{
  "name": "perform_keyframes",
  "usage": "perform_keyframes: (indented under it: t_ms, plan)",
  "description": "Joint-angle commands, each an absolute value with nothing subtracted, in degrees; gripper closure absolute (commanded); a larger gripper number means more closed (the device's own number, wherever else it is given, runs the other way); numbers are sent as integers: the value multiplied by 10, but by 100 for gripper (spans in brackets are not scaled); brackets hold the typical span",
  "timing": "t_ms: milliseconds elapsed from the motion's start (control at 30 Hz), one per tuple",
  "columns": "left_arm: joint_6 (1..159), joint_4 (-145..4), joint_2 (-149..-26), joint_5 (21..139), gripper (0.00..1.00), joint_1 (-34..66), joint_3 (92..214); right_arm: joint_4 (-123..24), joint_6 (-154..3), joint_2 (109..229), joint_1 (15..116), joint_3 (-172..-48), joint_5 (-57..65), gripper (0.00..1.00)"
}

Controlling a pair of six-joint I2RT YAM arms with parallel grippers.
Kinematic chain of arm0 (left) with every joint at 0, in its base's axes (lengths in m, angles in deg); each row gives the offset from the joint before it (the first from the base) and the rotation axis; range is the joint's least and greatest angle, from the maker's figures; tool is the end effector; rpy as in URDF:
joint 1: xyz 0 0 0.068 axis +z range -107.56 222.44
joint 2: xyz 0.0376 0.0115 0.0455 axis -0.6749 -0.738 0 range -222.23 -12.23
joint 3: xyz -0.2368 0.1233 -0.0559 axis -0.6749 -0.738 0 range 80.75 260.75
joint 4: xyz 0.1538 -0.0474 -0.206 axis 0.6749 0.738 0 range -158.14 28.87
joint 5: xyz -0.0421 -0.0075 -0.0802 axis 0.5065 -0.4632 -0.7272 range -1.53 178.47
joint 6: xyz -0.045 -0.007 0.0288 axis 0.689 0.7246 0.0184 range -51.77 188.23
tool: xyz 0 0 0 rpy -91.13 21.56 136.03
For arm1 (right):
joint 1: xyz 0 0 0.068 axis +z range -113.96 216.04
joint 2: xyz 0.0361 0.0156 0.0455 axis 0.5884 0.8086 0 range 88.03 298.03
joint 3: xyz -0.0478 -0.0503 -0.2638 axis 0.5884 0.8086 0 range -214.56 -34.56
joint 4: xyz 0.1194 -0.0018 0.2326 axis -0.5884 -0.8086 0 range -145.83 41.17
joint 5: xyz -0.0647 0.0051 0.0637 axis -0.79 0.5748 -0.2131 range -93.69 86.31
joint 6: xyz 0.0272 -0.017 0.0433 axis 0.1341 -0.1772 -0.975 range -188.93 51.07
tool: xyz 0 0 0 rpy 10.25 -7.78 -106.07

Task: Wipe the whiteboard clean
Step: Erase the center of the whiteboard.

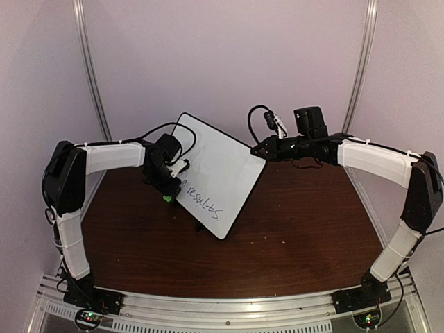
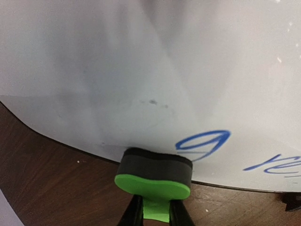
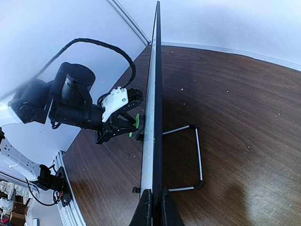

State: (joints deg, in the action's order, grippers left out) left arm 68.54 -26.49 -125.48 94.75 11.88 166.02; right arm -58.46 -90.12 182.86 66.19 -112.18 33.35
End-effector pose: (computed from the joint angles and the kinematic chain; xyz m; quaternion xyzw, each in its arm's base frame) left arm 0.3521 -0.2035 0.1916 0.2471 0.9512 0.0050 0.1846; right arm 0.3226 0.2120 0.3151 -0.2289 0.7923 0.4590 0.3304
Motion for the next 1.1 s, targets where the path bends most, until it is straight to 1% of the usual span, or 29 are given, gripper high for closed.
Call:
perform_keyframes:
  t_ms: [0, 167, 433, 600, 733, 967, 1000, 1067]
  plan:
    - [720, -412, -1262, 838, 100, 105, 1696, -600, -851, 1823, 692, -1103, 404, 100]
    - [734, -430, -1255, 811, 100, 98, 1687, -607, -847, 1818, 691, -1106, 399, 100]
    - [750, -431, -1191, 867, 100, 96, 1628, -649, -821, 1768, 664, -1103, 406, 100]
    - [756, -434, -1153, 893, 100, 96, 1624, -669, -810, 1740, 653, -1092, 425, 100]
    - [758, -434, -1142, 885, 100, 95, 1621, -658, -822, 1722, 650, -1073, 427, 100]
    - [775, -468, -1121, 885, 100, 83, 1530, -633, -842, 1725, 650, -1058, 415, 100]
    - [776, -474, -1119, 862, 100, 79, 1518, -634, -842, 1727, 650, -1059, 416, 100]
    - [776, -472, -1123, 860, 100, 68, 1504, -636, -842, 1730, 650, -1063, 414, 100]
